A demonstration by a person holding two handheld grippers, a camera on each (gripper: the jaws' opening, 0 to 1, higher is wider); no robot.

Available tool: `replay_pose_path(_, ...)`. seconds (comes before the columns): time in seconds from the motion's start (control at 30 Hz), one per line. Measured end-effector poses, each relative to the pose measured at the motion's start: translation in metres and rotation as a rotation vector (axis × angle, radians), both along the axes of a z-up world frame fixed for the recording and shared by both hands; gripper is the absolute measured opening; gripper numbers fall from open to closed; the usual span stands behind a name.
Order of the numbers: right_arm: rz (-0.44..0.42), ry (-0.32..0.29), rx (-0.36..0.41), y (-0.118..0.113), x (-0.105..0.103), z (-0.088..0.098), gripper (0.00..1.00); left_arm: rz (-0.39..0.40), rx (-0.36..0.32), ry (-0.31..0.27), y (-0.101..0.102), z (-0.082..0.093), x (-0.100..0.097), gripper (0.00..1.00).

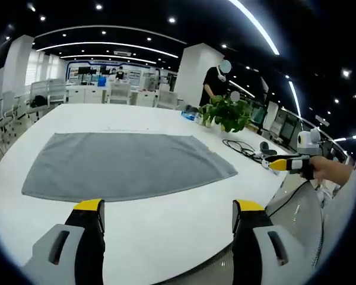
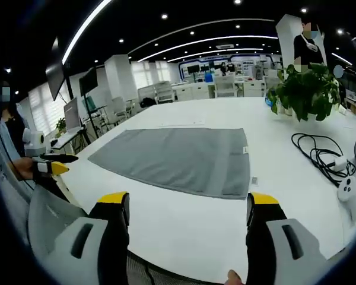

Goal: Fold the towel on the table until its edges align and the towel forms a compact rectangular stack.

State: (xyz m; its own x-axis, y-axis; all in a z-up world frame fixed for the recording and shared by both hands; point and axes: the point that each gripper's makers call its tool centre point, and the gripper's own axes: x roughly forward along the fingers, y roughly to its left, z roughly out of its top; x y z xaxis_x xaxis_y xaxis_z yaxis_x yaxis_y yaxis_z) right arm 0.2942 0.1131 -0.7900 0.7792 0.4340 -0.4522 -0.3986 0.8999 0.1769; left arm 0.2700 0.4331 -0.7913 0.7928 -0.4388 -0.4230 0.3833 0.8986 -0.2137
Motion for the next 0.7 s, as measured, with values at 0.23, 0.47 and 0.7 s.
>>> replay_pose_path(0.23,-0.005,-0.001,0.002,-0.001,0.001,0.0,0.81,-0.006,0.002,0.001,-0.001,0.0,0.0,0.91)
replay_pose_path(0.47,-0.014,-0.003,0.011,-0.002,0.001,0.001,0.81,-0.026,0.005,-0.001,-0.007,0.0,0.003,0.91)
replay_pose_path(0.7,-0.02,0.0,0.018,-0.004,0.002,0.0,0.8,-0.049,0.01,0.003,-0.014,0.0,0.003,0.91)
